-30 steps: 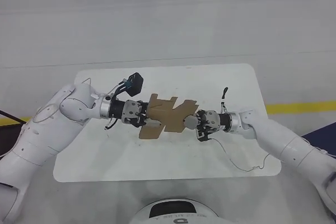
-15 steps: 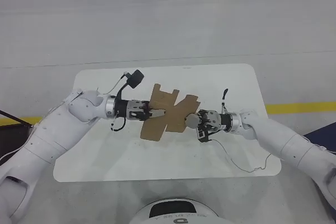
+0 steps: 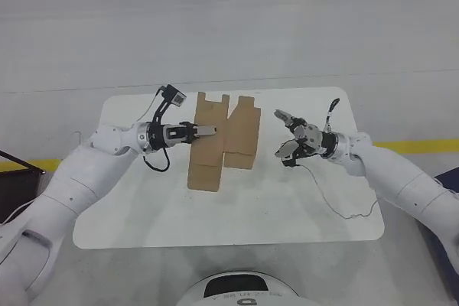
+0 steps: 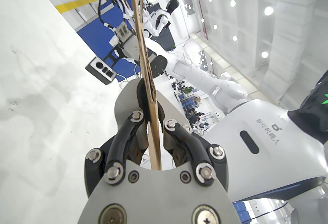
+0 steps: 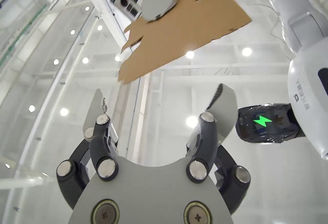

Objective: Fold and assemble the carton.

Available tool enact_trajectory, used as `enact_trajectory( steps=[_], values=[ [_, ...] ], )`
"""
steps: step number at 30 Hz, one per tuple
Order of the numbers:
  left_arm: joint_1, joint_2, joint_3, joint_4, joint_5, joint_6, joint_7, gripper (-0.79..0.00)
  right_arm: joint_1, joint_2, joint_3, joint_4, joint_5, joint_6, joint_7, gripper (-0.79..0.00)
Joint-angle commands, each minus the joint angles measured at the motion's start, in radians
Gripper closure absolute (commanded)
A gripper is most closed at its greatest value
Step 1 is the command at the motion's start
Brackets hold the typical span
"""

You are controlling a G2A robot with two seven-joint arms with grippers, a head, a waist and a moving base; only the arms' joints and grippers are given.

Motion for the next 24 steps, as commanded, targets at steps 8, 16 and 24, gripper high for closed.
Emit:
enact_trajectory(
  steps=[8,16,24],
  values=[
    [0.013,-0.052,-0.035,0.126,-0.13,0.041,-0.041,0.0,-0.125,0.066,0.147,-0.165,-0.354,-0.55,-0.061,-0.785],
    [0.014,-0.064,-0.046,0.15,-0.104,0.029,-0.029,0.0,-0.125,0.066,0.147,-0.165,-0.354,-0.55,-0.061,-0.785],
    [0.043,-0.059,-0.074,0.119,-0.076,0.068,0.018,0.0,-0.124,0.066,0.151,-0.165,-0.363,-0.563,-0.069,-0.785]
  ],
)
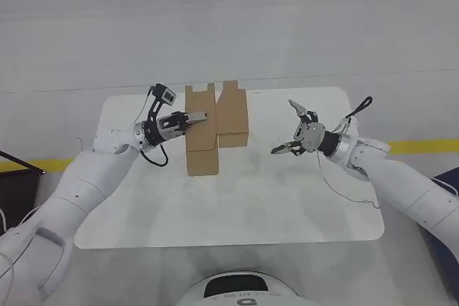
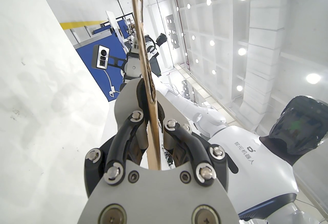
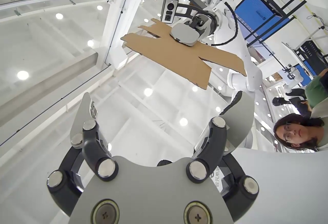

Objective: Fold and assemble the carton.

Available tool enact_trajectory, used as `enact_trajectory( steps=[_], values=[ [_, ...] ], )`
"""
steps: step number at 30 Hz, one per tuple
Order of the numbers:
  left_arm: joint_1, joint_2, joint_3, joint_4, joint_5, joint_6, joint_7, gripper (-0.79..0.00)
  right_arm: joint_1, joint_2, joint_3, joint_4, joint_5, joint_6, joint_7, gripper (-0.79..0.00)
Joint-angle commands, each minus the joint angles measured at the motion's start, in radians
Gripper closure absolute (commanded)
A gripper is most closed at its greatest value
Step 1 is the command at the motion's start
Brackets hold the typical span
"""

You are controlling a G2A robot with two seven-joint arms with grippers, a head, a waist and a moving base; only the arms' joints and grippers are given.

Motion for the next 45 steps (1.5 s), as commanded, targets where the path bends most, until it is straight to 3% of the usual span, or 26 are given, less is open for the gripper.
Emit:
enact_trajectory(
  steps=[1,3,9,12,14,15,17,22,24,27,33,39,45],
  values=[
    [0.013,0.003,-0.016,-0.011,0.014,0.011,0.014,0.0,0.002,0.0,0.014,-0.014,-0.066,-0.091,-0.055,-0.785],
    [0.027,0.005,-0.032,-0.026,0.023,0.026,0.032,0.0,-0.027,0.0,0.032,-0.086,-0.159,-0.264,-0.143,-0.785],
    [0.054,0.005,-0.068,-0.054,0.065,0.079,0.089,0.0,-0.121,0.006,0.072,-0.244,-0.469,-0.611,-0.448,-0.785],
    [0.058,0.0,-0.079,-0.056,0.085,0.102,0.123,0.0,-0.167,0.0,0.092,-0.297,-0.611,-0.777,-0.597,-0.677],
    [0.063,-0.005,-0.088,-0.057,0.086,0.112,0.143,0.0,-0.196,-0.005,0.099,-0.321,-0.743,-0.866,-0.694,-0.733],
    [0.064,-0.007,-0.092,-0.057,0.09,0.115,0.15,0.0,-0.209,-0.008,0.099,-0.333,-0.807,-0.882,-0.738,-0.72],
    [0.066,-0.011,-0.097,-0.054,0.102,0.124,0.161,0.0,-0.226,-0.016,0.096,-0.356,-0.924,-0.87,-0.829,-0.631],
    [0.062,-0.025,-0.104,-0.051,0.137,0.14,0.179,0.0,-0.232,-0.05,0.069,-0.402,-1.11,-0.738,-0.936,-0.591],
    [0.062,-0.031,-0.106,-0.051,0.151,0.143,0.185,0.0,-0.226,-0.065,0.058,-0.411,-1.15,-0.685,-0.944,-0.511],
    [0.063,-0.04,-0.107,-0.052,0.174,0.142,0.195,0.0,-0.219,-0.085,0.054,-0.413,-1.17,-0.644,-0.939,-0.326],
    [0.065,-0.053,-0.123,-0.046,0.197,0.138,0.201,0.0,-0.229,-0.113,0.06,-0.406,-1.204,-0.598,-0.924,-0.314],
    [0.07,-0.063,-0.144,-0.037,0.205,0.14,0.187,0.0,-0.242,-0.137,0.073,-0.404,-1.235,-0.555,-0.922,-0.237],
    [0.077,-0.073,-0.16,-0.038,0.218,0.14,0.165,0.0,-0.258,-0.158,0.091,-0.401,-1.257,-0.534,-0.914,-0.092]
  ],
)
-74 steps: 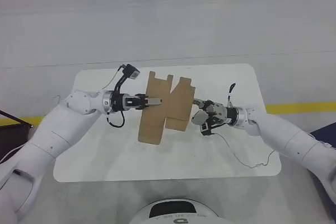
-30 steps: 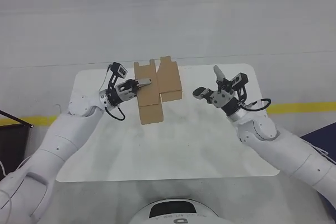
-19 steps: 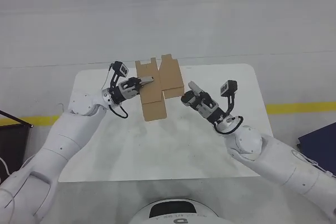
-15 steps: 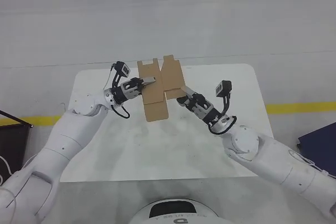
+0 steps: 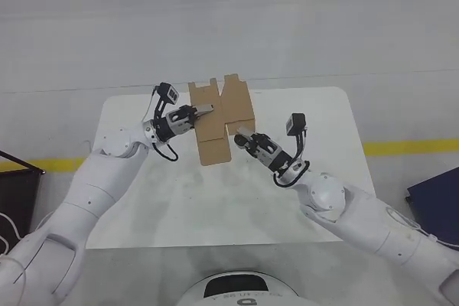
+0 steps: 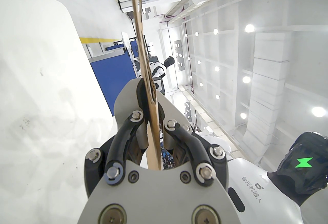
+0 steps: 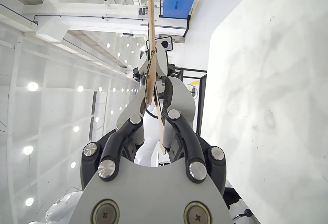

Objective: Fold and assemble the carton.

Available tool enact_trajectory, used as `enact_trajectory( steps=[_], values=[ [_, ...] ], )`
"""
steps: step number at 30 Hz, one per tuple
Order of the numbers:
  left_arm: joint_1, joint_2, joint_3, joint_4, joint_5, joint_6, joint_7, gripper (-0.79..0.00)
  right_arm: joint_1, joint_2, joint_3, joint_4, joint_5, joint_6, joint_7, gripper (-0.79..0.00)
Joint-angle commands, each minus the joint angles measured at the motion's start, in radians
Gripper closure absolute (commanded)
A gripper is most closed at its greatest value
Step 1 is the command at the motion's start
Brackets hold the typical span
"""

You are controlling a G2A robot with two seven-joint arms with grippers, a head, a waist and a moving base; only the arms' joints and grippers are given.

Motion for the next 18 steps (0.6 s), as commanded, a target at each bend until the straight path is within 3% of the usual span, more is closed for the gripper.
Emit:
enact_trajectory(
  steps=[1,3,14,15,16,17,18],
  values=[
    [0.002,-0.003,-0.005,0.001,0.006,0.001,-0.005,0.0,-0.004,-0.006,0.006,0.001,-0.005,0.002,0.001,-0.055],
    [0.003,-0.005,-0.012,0.003,0.009,0.002,-0.008,0.0,-0.01,-0.014,0.012,0.004,-0.008,-0.003,0.003,0.0],
    [0.021,-0.019,-0.045,0.003,0.015,0.014,-0.041,0.0,-0.045,-0.043,0.068,0.023,-0.049,-0.007,-0.004,0.0],
    [0.023,-0.019,-0.049,0.004,0.012,0.016,-0.047,-0.086,-0.05,-0.045,0.075,0.025,-0.054,-0.007,-0.001,0.0],
    [0.025,-0.02,-0.054,0.007,0.012,0.019,-0.05,-0.354,-0.055,-0.046,0.082,0.026,-0.056,-0.004,0.004,0.0],
    [0.027,-0.02,-0.059,0.007,0.01,0.022,-0.054,-0.785,-0.059,-0.046,0.091,0.028,-0.059,-0.001,0.013,0.0],
    [0.029,-0.019,-0.067,0.008,0.007,0.024,-0.059,-0.785,-0.062,-0.045,0.103,0.031,-0.066,0.004,0.025,0.0]
  ],
)
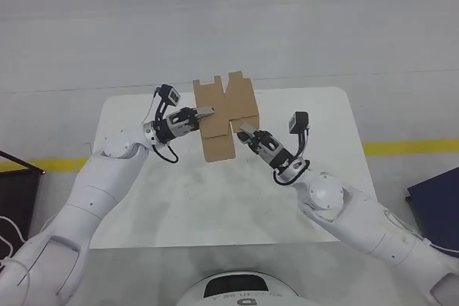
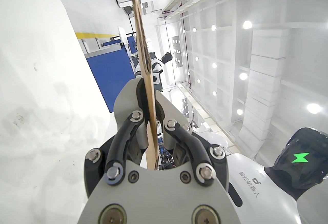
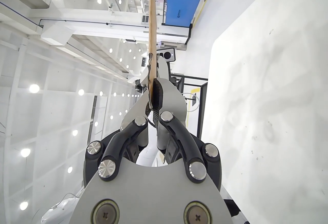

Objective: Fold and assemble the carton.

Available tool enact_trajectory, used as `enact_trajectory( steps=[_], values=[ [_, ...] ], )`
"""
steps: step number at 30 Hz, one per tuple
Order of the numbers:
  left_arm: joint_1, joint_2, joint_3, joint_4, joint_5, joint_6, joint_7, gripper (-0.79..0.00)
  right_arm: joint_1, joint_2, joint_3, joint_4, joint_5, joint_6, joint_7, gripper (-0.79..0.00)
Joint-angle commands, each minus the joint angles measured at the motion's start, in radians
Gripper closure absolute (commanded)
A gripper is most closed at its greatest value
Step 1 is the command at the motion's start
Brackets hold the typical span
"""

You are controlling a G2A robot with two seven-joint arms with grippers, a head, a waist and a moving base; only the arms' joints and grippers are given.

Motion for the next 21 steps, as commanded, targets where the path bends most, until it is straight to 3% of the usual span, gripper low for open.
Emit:
enact_trajectory(
  steps=[1,8,13,21],
  values=[
    [0.004,0.002,-0.017,0.001,-0.007,0.003,-0.01,-0.785,-0.006,0.002,0.02,0.004,-0.014,0.011,0.023,0.0],
    [0.038,0.032,-0.135,0.019,-0.019,-0.003,-0.045,-0.785,-0.073,0.035,0.163,0.025,-0.005,0.015,0.18,0.0],
    [0.08,0.055,-0.22,0.002,-0.043,0.018,-0.083,-0.785,-0.136,0.054,0.252,0.015,-0.022,-0.016,0.198,0.0],
    [0.083,0.057,-0.224,-0.001,-0.044,0.02,-0.084,-0.785,-0.136,0.054,0.252,0.015,-0.022,-0.016,0.198,0.0]
  ],
)
